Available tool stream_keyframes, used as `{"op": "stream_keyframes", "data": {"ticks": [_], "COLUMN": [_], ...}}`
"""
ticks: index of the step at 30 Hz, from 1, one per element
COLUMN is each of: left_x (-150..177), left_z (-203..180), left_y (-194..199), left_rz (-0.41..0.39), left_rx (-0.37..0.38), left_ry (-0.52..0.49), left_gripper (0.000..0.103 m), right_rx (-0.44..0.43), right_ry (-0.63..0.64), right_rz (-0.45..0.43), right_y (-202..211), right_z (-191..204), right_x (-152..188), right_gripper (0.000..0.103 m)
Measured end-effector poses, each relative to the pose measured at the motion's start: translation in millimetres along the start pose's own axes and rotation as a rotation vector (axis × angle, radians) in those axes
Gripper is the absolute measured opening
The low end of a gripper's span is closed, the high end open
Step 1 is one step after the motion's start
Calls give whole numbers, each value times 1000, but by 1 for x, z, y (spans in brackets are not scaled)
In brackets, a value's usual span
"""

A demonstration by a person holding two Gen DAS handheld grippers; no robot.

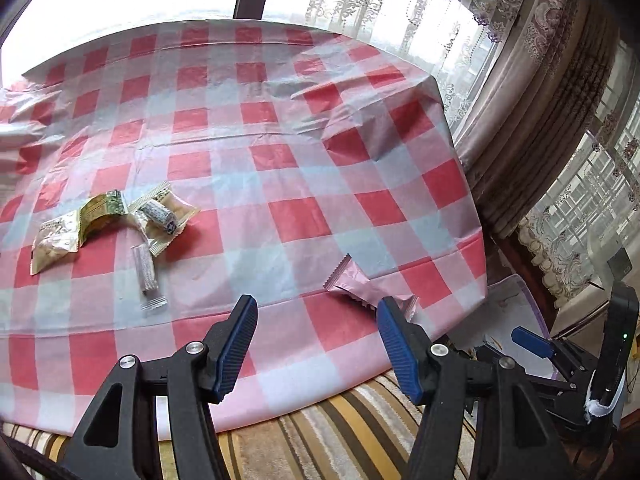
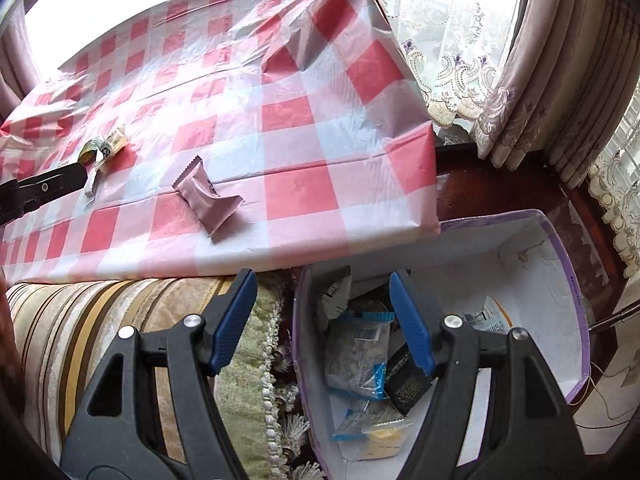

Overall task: Organize snacks
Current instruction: 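Move both tools back toward the table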

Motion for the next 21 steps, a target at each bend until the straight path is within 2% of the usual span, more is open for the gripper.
{"op": "stream_keyframes", "data": {"ticks": [8,17,21], "left_x": [2,11,13], "left_z": [64,129,152], "left_y": [26,47,53], "left_rz": [-40,-72,-79], "left_rx": [-77,-146,-172], "left_ry": [130,253,283], "left_gripper": [63,63,63], "right_rx": [-22,-7,5], "right_ry": [107,241,259], "right_rz": [-52,-39,8], "right_y": [-8,-31,-48], "right_z": [51,95,103], "right_x": [-28,-45,-50], "right_gripper": [72,71,57]}}
Point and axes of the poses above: each gripper's, at about its wrist camera, not at the fingertips, and y roughly against the way its jaws point, z to its left, x to its underside, the point moved 1 cm from there along -y, roughly the way its jaws point, and after that the axes turned 8 degrees about x, right-handed, at the moved point
